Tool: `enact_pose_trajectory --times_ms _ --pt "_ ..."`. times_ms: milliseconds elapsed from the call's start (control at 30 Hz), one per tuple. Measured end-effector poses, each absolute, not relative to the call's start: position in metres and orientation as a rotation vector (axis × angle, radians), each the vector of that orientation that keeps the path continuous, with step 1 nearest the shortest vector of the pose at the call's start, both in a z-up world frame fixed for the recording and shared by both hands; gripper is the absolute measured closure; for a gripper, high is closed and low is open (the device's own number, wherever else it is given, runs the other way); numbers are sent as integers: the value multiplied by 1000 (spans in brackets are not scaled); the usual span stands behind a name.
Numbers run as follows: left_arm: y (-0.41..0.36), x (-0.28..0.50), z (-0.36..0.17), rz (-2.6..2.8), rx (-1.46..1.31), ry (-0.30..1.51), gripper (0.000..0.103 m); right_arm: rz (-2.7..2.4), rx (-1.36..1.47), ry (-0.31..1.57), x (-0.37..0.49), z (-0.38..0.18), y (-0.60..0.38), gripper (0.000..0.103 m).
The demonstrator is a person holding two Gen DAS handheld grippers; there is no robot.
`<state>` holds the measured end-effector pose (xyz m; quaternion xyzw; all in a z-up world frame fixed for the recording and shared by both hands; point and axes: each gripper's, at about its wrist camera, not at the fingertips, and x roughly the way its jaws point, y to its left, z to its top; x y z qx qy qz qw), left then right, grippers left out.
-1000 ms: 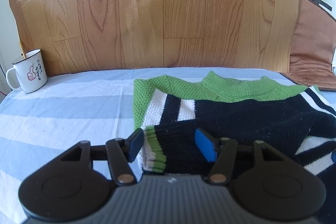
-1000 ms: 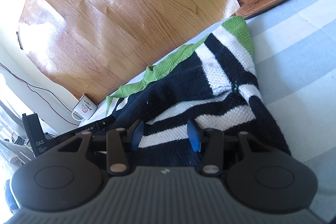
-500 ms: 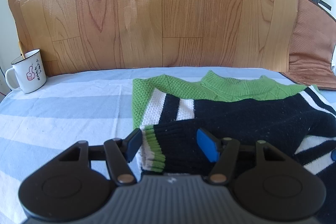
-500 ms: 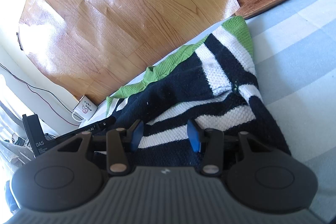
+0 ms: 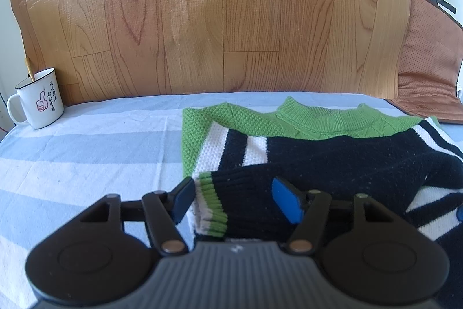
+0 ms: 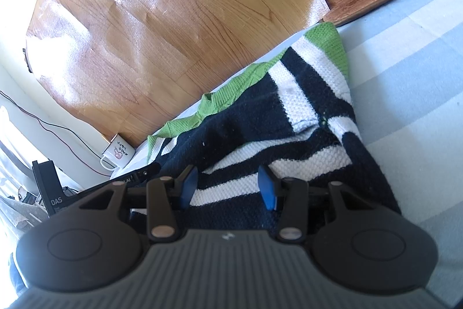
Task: Fold small clothes
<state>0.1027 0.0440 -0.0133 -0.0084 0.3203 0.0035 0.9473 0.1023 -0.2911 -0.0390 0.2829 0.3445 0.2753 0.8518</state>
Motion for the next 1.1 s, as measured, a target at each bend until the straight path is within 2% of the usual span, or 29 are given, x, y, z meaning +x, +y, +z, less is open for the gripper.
enact_pose_trajectory --times_ms 267,467,1100 --pt "43 102 -14 2 -20 655 32 579 602 723 102 -39 -292 54" --pt "44 102 -14 -2 -22 657 28 580 601 724 103 -40 -292 54" --pt "44 102 -15 -5 -24 658 25 582 601 724 103 -40 -293 54"
